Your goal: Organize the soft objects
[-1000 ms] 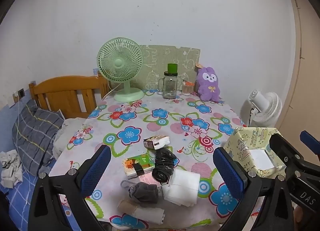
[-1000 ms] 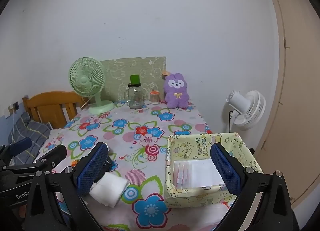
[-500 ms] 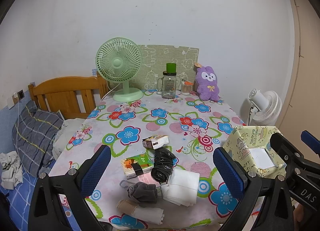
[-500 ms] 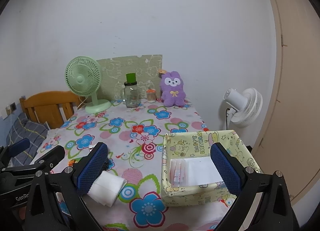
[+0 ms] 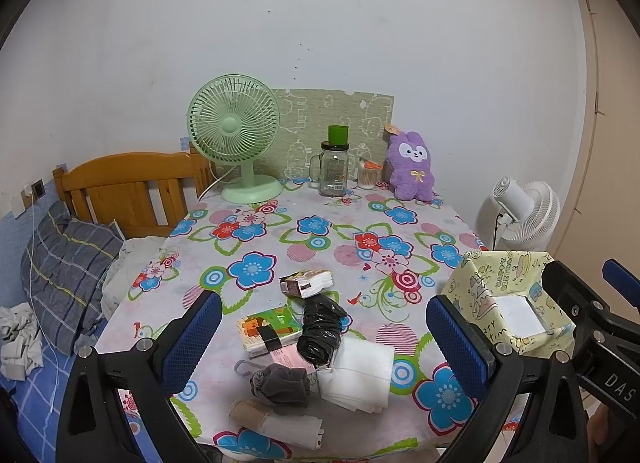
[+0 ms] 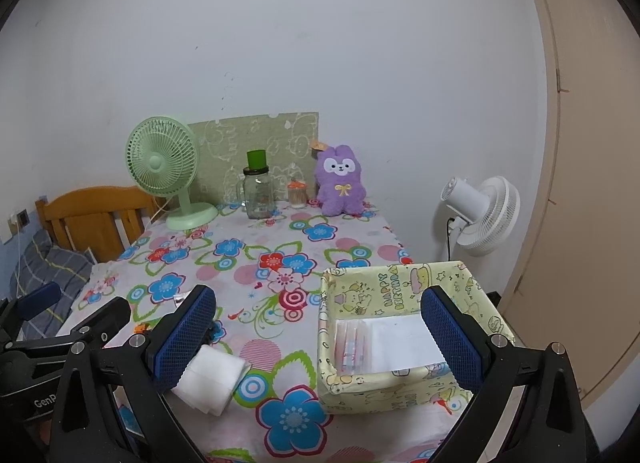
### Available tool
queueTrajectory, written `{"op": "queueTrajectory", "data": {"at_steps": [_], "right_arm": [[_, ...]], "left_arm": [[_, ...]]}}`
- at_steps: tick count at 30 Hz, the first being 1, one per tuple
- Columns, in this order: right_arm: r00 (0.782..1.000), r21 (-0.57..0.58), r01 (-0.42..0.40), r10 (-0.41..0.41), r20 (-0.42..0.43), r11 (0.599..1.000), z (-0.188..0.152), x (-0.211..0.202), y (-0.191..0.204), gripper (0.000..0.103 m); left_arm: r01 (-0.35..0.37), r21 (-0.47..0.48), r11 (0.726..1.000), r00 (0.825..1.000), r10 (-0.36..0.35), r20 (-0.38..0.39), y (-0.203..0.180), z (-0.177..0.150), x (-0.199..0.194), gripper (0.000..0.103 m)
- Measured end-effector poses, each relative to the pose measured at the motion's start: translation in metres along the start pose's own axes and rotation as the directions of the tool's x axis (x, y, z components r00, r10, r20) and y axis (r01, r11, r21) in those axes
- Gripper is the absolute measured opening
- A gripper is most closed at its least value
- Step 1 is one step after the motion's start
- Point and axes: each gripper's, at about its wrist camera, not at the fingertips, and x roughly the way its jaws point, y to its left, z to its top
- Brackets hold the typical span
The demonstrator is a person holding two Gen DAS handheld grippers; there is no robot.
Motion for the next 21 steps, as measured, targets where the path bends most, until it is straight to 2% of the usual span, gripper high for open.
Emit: {"op": "queueTrajectory", "data": {"at_steps": [21], "right_arm": [[1.0,0.003,-0.002,0.002,-0.001,1.0,0.0002,-0.0003,-0.0019,0.103]], "left_arm": [[-0.01,0.017,1.0,1.0,0.01,-0.002,0.0003,0.0021,0.0002,0.103]]}}
